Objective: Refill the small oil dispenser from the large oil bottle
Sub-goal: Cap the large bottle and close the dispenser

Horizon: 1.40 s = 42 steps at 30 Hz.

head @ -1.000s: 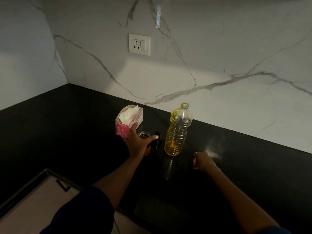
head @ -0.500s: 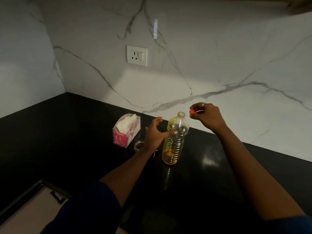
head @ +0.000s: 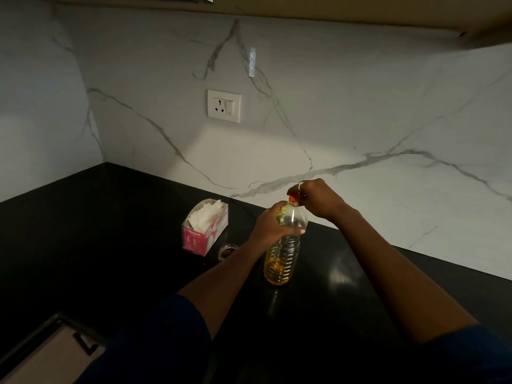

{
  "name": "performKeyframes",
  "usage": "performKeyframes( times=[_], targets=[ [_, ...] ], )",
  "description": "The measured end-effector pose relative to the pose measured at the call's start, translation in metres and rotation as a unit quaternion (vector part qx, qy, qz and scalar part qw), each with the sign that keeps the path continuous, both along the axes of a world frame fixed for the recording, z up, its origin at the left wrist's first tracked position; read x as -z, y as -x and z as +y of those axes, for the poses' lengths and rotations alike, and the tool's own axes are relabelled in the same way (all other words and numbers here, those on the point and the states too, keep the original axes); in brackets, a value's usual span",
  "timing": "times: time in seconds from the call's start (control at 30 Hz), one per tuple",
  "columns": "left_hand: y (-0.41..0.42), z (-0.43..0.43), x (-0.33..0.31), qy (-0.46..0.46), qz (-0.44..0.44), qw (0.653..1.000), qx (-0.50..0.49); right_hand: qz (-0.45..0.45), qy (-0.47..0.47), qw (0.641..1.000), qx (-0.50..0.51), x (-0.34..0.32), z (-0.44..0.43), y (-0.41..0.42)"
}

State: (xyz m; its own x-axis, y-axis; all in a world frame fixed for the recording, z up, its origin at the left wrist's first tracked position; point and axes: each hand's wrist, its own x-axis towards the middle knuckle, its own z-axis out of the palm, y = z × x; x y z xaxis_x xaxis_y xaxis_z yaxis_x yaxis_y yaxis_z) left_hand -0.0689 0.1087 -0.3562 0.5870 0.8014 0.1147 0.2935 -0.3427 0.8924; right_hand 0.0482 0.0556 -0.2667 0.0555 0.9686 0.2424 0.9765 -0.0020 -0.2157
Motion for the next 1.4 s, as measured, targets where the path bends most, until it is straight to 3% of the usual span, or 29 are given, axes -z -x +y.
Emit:
performKeyframes(
  times=[0.47, 0.6, 0.73, 0.83, 0.9, 1.0, 1.1, 1.23, 1.4],
  targets=[
    [-0.001, 0.004, 0.009, 0.006, -0.017, 1.000, 0.004, -0.056, 0.043, 0.995, -0.069, -0.011, 0.007, -0.006],
    [-0.001, 0.005, 0.010, 0.002, -0.013, 1.000, 0.005, -0.099, 0.069, 0.992, -0.019, -0.012, 0.010, -0.004],
    [-0.001, 0.003, 0.011, 0.004, -0.015, 1.000, 0.000, -0.221, 0.078, 0.969, 0.080, -0.015, 0.009, 0.000],
    [-0.002, 0.003, 0.011, 0.004, -0.013, 1.000, 0.002, -0.152, 0.085, 0.979, 0.102, -0.019, 0.011, -0.002],
    [-0.002, 0.004, 0.011, 0.002, -0.014, 1.000, 0.005, -0.060, 0.112, 0.989, 0.076, -0.022, 0.012, -0.004],
    [-0.002, 0.003, 0.012, 0.000, -0.008, 1.000, 0.006, 0.001, 0.114, 0.993, 0.016, -0.027, 0.010, -0.002],
    [-0.003, 0.002, 0.013, -0.008, -0.006, 1.000, 0.005, -0.022, 0.088, 0.995, 0.047, -0.025, 0.011, -0.001],
    [-0.005, 0.002, 0.013, -0.009, 0.006, 1.000, -0.007, -0.145, 0.073, 0.977, 0.140, -0.021, 0.012, 0.009],
    [-0.005, 0.002, 0.013, -0.012, 0.005, 1.000, -0.011, -0.062, 0.084, 0.985, 0.137, -0.035, 0.018, 0.012]
  ],
)
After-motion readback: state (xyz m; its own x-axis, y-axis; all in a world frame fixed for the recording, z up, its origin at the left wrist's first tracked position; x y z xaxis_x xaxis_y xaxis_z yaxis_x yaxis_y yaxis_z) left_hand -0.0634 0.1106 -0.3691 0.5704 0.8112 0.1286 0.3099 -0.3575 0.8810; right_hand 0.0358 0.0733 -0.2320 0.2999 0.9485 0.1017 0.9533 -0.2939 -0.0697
